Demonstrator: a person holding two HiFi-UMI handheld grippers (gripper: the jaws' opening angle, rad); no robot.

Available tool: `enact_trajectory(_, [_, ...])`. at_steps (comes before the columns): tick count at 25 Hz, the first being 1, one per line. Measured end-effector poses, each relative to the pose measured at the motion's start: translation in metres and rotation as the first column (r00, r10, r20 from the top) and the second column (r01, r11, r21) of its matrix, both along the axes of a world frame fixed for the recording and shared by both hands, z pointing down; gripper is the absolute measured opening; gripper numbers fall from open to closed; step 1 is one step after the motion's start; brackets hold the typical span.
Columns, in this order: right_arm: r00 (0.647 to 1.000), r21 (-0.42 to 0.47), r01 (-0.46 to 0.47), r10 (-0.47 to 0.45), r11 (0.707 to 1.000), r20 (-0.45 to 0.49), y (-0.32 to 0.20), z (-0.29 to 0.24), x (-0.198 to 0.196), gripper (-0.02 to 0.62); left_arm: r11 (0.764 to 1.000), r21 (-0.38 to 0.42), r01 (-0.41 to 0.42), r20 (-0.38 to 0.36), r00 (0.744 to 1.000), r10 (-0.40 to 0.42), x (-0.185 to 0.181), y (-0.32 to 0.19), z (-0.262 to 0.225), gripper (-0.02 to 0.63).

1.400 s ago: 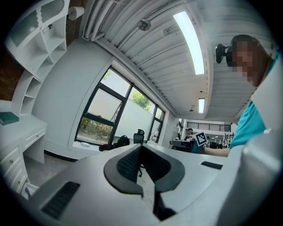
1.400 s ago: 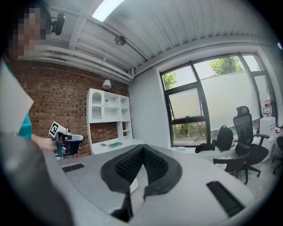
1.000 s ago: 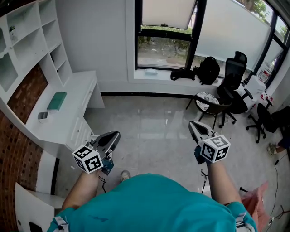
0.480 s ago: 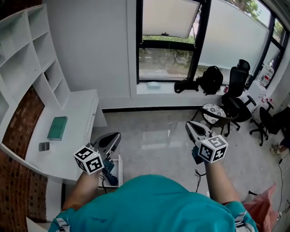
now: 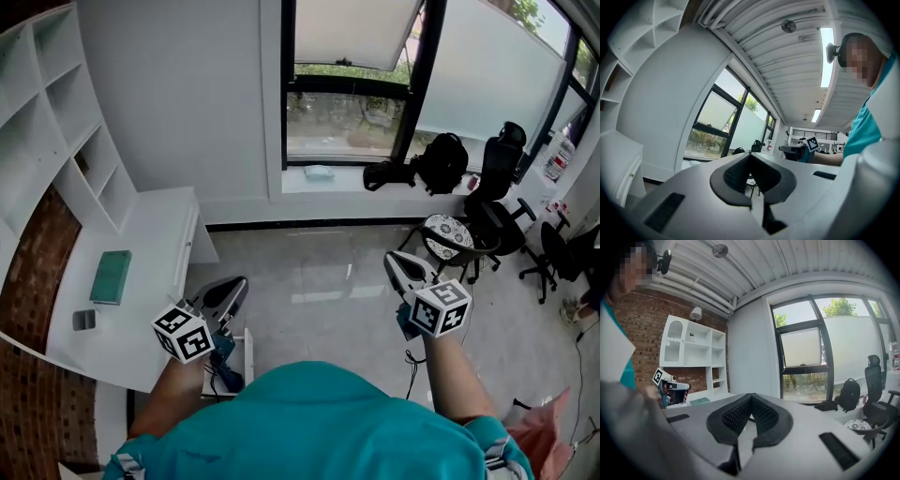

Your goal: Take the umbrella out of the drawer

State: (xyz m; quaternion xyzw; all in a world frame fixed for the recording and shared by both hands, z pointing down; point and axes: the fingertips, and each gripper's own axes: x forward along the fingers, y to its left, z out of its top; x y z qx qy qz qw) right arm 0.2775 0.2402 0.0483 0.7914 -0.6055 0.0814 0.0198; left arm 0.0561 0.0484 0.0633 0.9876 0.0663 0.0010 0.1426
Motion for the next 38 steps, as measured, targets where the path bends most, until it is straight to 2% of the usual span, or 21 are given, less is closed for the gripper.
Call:
enact_trajectory(4, [0.998, 0.006, 0.055, -0.056, 0.998, 0.007, -0.01, 0.003, 0.043, 0.021, 0.999, 0.019, 0.044, 0.025, 0.999, -0.045, 0.031, 0.004, 0.005, 0.012])
enact_trajectory(7, [0.993, 0.024, 0.115, -0.115, 0.993, 0.008, -0.021, 0.003, 0.086, 0.021, 0.993, 0.02, 0.12, 0.027, 0.992, -0.121, 0.057, 0.003, 0.011, 0.012])
enact_trajectory(11, [0.975, 0.029, 0.22, -0.221, 0.975, 0.025, -0.032, 0.005, 0.145, 0.021, 0.964, -0.069, 0.256, 0.031, 0.967, -0.254, 0.099, 0.007, 0.019, 0.012])
enact_trajectory(14, [0.952, -0.002, 0.305, -0.305, 0.952, 0.001, -0.038, 0.008, 0.18, 0.021, 0.939, -0.092, 0.33, 0.073, 0.943, -0.324, 0.127, 0.02, 0.031, 0.012])
enact_trajectory(18, [0.916, -0.048, 0.398, -0.399, 0.916, -0.03, -0.072, 0.016, 0.192, 0.021, 0.904, -0.119, 0.411, 0.102, 0.91, -0.401, 0.136, 0.015, 0.049, 0.012])
enact_trajectory(21, [0.887, -0.06, 0.46, -0.462, 0.886, -0.018, -0.112, 0.022, 0.172, 0.021, 0.874, -0.118, 0.471, 0.131, 0.88, -0.457, 0.111, -0.003, 0.069, 0.012])
enact_trajectory(24, [0.854, -0.061, 0.519, -0.52, 0.852, 0.008, -0.167, 0.031, 0.13, 0.021, 0.824, -0.149, 0.546, 0.167, 0.835, -0.524, 0.061, -0.042, 0.097, 0.012])
enact_trajectory(27, [0.819, -0.088, 0.574, -0.573, 0.814, 0.041, -0.226, 0.053, 0.075, 0.021, 0.764, -0.169, 0.622, 0.246, 0.777, -0.579, 0.001, -0.079, 0.139, 0.012])
enact_trajectory(31, [0.74, -0.144, 0.672, -0.669, 0.727, 0.072, -0.301, 0.095, -0.001, 0.021, 0.692, -0.149, 0.706, 0.36, 0.691, -0.627, -0.063, -0.118, 0.207, 0.012])
enact_trajectory(33, [0.696, -0.181, 0.715, -0.712, 0.675, 0.095, -0.33, 0.125, -0.036, 0.021, 0.638, -0.166, 0.752, 0.42, 0.639, -0.644, -0.091, -0.127, 0.248, 0.012])
enact_trajectory(35, [0.657, -0.219, 0.748, -0.746, 0.627, 0.107, -0.355, 0.159, -0.07, 0.021, 0.565, -0.214, 0.797, 0.47, 0.591, -0.656, -0.117, -0.136, 0.289, 0.012])
enact_trajectory(38, [0.611, -0.263, 0.779, -0.782, 0.569, 0.121, -0.385, 0.214, -0.114, 0.021, 0.47, -0.229, 0.852, 0.549, 0.512, -0.661, -0.155, -0.147, 0.354, 0.012])
